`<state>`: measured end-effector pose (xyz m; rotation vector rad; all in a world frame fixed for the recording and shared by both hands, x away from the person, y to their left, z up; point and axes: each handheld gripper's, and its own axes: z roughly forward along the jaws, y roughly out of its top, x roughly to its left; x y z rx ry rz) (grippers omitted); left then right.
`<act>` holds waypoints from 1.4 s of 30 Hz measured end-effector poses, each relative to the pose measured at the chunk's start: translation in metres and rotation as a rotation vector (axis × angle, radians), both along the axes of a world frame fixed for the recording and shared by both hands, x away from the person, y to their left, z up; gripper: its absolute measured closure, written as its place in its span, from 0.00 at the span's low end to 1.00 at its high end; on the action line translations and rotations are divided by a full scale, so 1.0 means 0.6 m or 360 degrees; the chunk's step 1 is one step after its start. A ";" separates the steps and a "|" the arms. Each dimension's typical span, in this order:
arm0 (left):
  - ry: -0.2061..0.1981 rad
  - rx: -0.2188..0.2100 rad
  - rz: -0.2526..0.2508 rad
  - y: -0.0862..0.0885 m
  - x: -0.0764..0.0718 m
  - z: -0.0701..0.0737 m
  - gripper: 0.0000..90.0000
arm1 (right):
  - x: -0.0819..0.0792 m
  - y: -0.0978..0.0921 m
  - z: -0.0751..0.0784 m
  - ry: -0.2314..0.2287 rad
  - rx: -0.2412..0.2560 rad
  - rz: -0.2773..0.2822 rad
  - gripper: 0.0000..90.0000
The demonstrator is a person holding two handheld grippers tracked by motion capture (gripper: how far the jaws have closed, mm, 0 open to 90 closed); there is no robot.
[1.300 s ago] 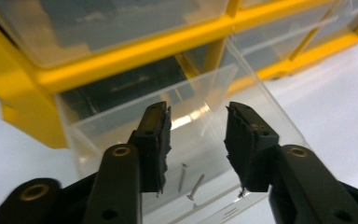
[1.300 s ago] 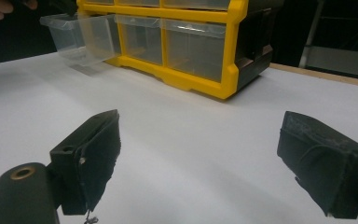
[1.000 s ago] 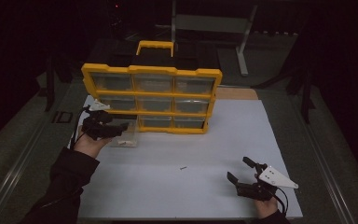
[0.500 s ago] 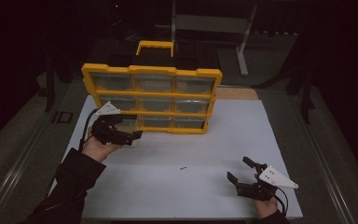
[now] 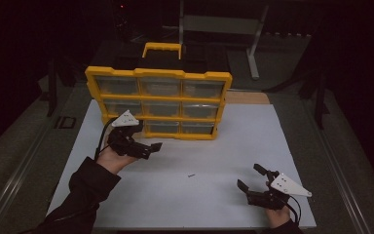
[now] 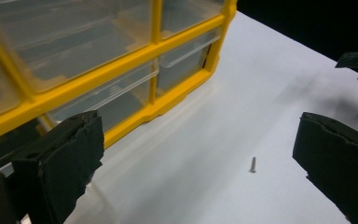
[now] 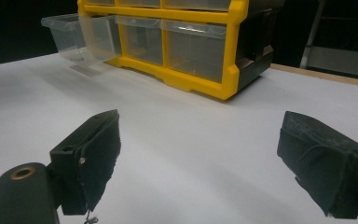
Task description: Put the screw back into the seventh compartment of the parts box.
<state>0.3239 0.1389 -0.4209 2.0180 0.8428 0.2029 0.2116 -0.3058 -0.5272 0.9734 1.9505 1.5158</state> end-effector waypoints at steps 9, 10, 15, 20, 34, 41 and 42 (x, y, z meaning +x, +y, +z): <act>0.0007 -0.0006 -0.0130 -0.041 -0.011 -0.010 0.02 | 0.000 0.000 0.000 0.0001 0.0002 0.0003 0.15; 0.0008 -0.0004 -0.0146 -0.045 -0.011 -0.011 0.02 | 0.000 0.000 0.000 0.0001 0.0002 0.0002 0.15; 0.0024 0.0001 -0.0207 -0.067 -0.017 -0.018 0.02 | 0.000 0.000 0.000 0.0001 0.0002 0.0006 0.15; 0.0017 0.0004 -0.0269 -0.090 -0.024 -0.024 0.02 | 0.000 0.001 0.000 0.0002 0.0001 0.0008 0.15; 0.0066 0.0020 -0.0356 -0.132 -0.027 -0.051 0.02 | -0.001 0.000 0.000 -0.0002 0.0002 0.0008 0.15; 0.0097 0.0028 -0.0385 -0.145 -0.028 -0.067 0.03 | 0.000 0.000 0.000 -0.0002 0.0000 0.0009 0.15; 0.0099 0.0028 -0.0386 -0.147 -0.028 -0.069 0.03 | 0.000 0.001 0.000 -0.0004 0.0000 0.0010 0.15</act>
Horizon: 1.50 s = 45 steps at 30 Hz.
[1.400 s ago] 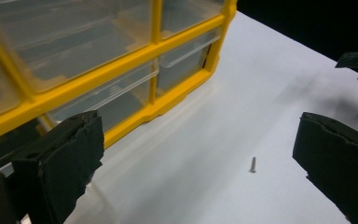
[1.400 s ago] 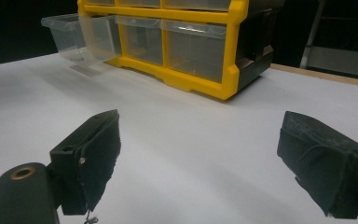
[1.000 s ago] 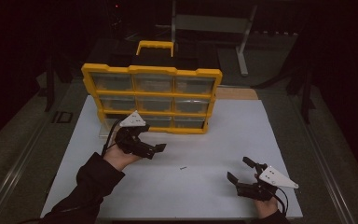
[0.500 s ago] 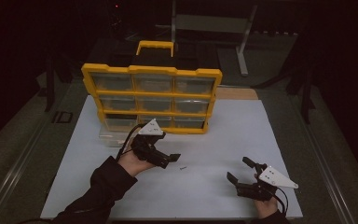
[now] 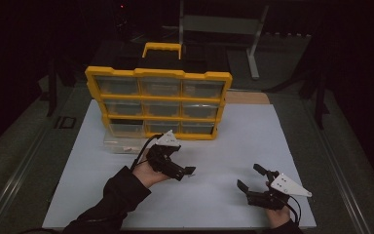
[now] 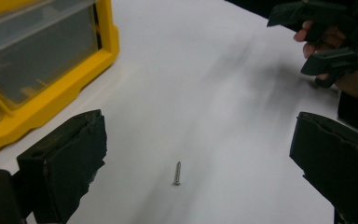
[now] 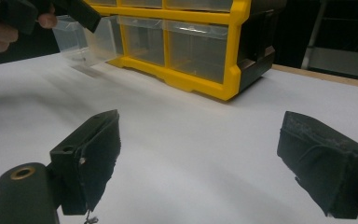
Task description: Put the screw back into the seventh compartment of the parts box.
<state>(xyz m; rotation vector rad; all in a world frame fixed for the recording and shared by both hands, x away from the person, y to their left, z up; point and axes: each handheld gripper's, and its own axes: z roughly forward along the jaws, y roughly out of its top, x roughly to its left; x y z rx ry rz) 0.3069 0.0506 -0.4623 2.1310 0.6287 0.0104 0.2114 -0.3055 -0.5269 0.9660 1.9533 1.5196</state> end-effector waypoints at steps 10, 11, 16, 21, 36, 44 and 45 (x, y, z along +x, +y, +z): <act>0.0035 0.0014 -0.0069 -0.011 0.002 -0.025 0.19 | 0.000 0.000 0.000 0.0002 0.0002 0.0001 0.15; 0.0040 0.0026 -0.0074 -0.012 0.003 -0.029 0.22 | 0.000 0.000 0.000 0.0000 0.0001 0.0003 0.15; 0.0050 0.0077 -0.0086 -0.016 0.004 -0.045 0.40 | 0.000 -0.001 0.000 0.0005 0.0002 0.0001 0.15; 0.0085 0.0132 -0.0109 -0.026 0.004 -0.063 0.50 | 0.000 0.000 0.000 0.0005 0.0002 0.0003 0.15; 0.0134 0.0256 -0.0118 -0.043 0.013 -0.105 0.73 | 0.000 0.000 0.000 0.0011 0.0004 0.0008 0.15; 0.0145 0.0329 -0.0142 -0.050 0.018 -0.121 0.84 | 0.000 -0.001 0.000 0.0012 0.0004 0.0010 0.15; 0.0152 0.0322 -0.0141 -0.052 0.018 -0.123 0.85 | 0.000 -0.001 0.000 0.0012 0.0005 0.0010 0.15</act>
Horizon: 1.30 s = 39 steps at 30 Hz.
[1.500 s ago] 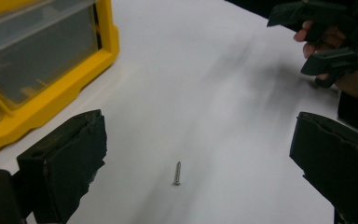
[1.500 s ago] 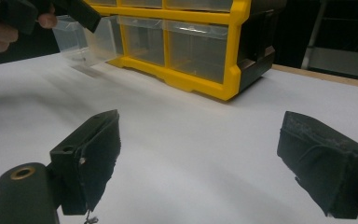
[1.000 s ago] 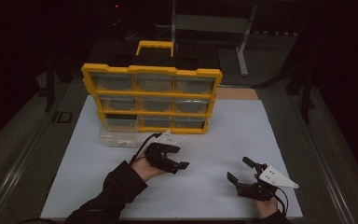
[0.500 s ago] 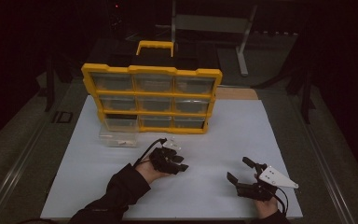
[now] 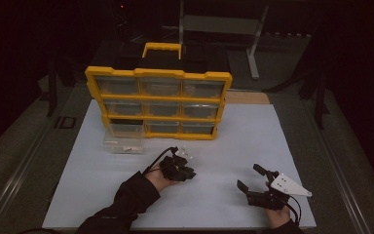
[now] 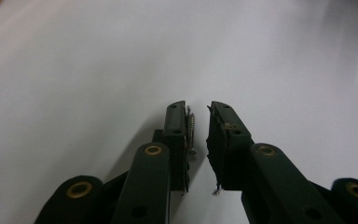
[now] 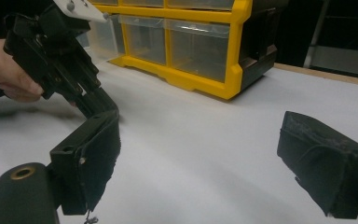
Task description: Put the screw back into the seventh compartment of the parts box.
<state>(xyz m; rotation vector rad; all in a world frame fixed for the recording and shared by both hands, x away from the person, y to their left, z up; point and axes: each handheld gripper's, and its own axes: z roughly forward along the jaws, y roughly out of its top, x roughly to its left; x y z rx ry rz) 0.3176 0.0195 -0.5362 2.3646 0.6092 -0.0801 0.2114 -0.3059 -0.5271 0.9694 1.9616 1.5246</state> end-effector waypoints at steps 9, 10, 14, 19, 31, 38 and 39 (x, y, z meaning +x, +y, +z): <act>-0.0019 0.0046 -0.0005 -0.004 -0.001 -0.003 0.93 | 0.000 0.000 0.000 -0.0001 -0.0003 0.0001 0.15; -0.0015 0.0049 -0.0007 -0.005 0.000 -0.002 0.95 | 0.000 0.001 0.000 0.0000 -0.0004 0.0002 0.15; -0.0023 0.0062 -0.0014 -0.006 -0.001 -0.001 0.95 | 0.000 0.001 0.000 0.0000 -0.0006 0.0002 0.15; -0.0019 0.0044 0.0001 -0.006 -0.001 0.006 0.96 | 0.000 0.001 0.000 0.0001 -0.0006 0.0002 0.15; -0.0102 -0.0054 0.0046 0.023 0.000 0.068 0.96 | 0.000 0.001 0.000 0.0001 -0.0004 0.0000 0.15; -0.0154 -0.0091 0.0070 0.039 -0.004 0.102 0.96 | 0.000 0.001 -0.001 0.0001 -0.0007 -0.0001 0.15; -0.0159 -0.0094 0.0074 0.042 -0.004 0.106 0.96 | 0.000 0.001 -0.001 0.0001 -0.0008 -0.0001 0.15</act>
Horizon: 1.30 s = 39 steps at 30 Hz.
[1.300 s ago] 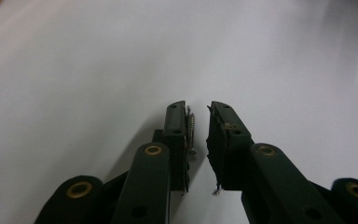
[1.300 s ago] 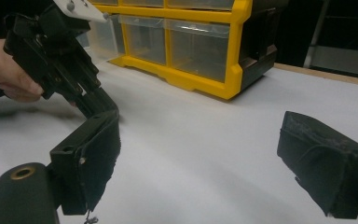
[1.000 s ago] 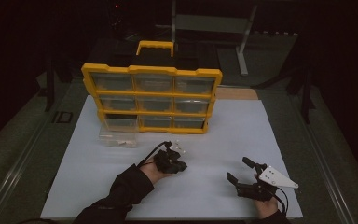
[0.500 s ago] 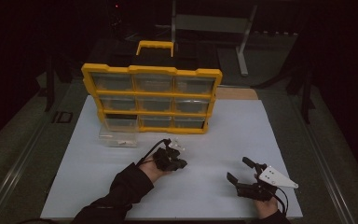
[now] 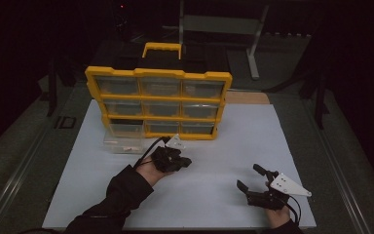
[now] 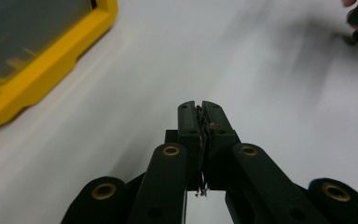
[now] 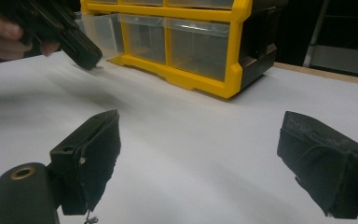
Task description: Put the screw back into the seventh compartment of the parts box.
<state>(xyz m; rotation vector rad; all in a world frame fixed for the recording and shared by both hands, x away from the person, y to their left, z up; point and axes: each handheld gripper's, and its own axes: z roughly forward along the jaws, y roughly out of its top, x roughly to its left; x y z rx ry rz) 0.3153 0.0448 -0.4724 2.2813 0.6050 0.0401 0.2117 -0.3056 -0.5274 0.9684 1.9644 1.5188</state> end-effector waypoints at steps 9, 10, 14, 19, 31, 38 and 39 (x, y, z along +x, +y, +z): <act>-0.0058 -0.0074 0.0041 0.028 -0.002 0.036 0.96 | 0.001 0.000 -0.001 0.0005 0.0002 -0.0002 0.15; -0.0062 -0.0081 0.0046 0.032 -0.002 0.040 0.96 | 0.001 0.000 -0.001 0.0004 0.0002 -0.0003 0.15; -0.0086 -0.0084 0.0067 0.043 -0.002 0.054 0.96 | 0.000 0.000 -0.001 0.0003 0.0000 -0.0003 0.15; -0.0113 -0.0107 0.0104 0.060 -0.001 0.068 0.96 | 0.000 0.000 -0.001 0.0004 0.0001 -0.0007 0.15; -0.0180 -0.0134 0.0240 0.117 0.001 0.099 0.96 | 0.000 0.000 0.000 0.0003 -0.0001 -0.0004 0.15; -0.0226 -0.0163 0.0362 0.165 0.002 0.115 0.96 | 0.000 0.000 0.000 0.0003 -0.0001 -0.0006 0.15; -0.0230 -0.0166 0.0377 0.171 0.002 0.116 0.96 | 0.000 0.000 0.000 0.0002 -0.0002 -0.0007 0.15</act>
